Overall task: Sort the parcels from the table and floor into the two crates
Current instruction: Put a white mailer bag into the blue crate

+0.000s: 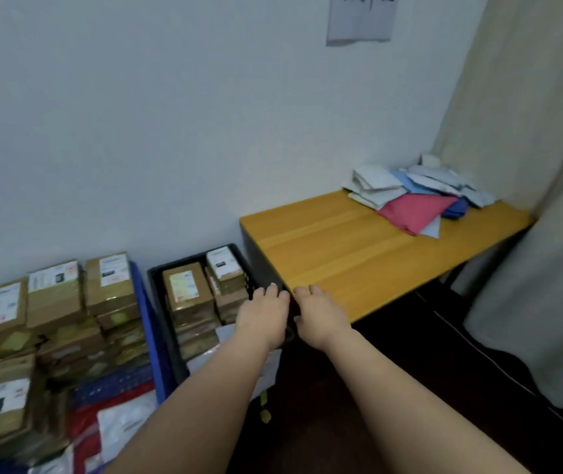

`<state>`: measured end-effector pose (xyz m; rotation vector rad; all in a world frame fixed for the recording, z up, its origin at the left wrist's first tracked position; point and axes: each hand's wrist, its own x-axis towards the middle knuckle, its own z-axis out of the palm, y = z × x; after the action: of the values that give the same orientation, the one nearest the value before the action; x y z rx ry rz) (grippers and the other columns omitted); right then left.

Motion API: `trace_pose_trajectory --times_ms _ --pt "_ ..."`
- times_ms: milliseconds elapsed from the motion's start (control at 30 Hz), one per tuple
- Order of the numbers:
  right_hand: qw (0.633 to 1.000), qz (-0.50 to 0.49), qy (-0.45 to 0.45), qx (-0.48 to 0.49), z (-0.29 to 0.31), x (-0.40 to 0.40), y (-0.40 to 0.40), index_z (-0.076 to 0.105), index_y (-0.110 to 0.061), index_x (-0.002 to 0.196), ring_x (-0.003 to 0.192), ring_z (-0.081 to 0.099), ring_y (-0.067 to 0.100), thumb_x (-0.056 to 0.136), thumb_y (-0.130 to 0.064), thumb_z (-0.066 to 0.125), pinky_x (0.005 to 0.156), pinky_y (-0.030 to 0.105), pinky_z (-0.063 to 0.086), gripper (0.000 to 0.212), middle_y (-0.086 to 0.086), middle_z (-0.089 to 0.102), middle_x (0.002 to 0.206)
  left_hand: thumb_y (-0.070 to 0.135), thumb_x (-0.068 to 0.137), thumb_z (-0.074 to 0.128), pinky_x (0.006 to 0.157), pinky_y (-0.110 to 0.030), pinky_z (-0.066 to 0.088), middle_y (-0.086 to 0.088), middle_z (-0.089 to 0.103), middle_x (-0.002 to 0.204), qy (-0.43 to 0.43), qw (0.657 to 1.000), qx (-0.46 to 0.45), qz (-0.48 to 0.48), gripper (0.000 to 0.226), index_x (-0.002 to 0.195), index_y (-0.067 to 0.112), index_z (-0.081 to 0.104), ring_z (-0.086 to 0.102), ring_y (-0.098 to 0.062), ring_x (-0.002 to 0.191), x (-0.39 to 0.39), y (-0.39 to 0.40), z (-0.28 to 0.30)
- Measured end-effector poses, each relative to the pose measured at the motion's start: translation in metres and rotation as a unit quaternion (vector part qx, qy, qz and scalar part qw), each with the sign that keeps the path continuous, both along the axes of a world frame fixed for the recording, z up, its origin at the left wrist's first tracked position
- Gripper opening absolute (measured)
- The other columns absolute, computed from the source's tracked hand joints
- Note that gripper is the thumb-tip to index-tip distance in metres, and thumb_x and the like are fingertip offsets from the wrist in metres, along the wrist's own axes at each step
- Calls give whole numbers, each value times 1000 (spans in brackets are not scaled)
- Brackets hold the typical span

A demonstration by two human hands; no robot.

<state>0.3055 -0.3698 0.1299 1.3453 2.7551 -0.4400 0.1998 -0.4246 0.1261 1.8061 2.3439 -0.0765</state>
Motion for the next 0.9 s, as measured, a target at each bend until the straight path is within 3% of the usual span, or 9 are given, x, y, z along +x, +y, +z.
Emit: trace_pose_trajectory --times_ms 200,433,633,767,900 --pt "996 -88 4 -14 -1 91 43 30 -16 145 134 34 33 96 -23 53 98 42 44 55 12 29 150 19 96 53 104 -45 41 -13 27 149 22 997 -25 -74 51 141 12 33 22 -33 140 77 57 0" --pt "991 -132 15 -21 -2 145 117 32 -15 144 133 34 33 96 -21 52 98 41 43 52 13 29 149 19 98 51 109 -44 37 -13 21 155 39 989 -30 -141 53 145 12 29 17 -32 144 123 153 0" --pt "986 -163 6 -32 -18 169 234 30 -15 146 133 34 34 97 -20 51 103 43 42 54 13 31 147 22 97 52 106 -44 40 -12 24 152 69 980 -13 -186 51 142 13 31 15 -31 145 143 287 -11" --pt "984 -170 9 -42 -22 173 327 29 -14 146 130 36 34 96 -19 53 101 41 40 55 13 33 145 22 96 52 99 -41 43 -10 30 148 35 979 21 -201 47 139 13 35 22 -28 141 156 389 -7" --pt "983 -178 13 -38 -21 180 404 30 -15 145 128 37 33 95 -20 54 100 41 40 55 12 36 142 21 95 54 102 -40 43 -11 32 145 33 976 2 -213 49 139 13 34 25 -28 138 158 456 -11"
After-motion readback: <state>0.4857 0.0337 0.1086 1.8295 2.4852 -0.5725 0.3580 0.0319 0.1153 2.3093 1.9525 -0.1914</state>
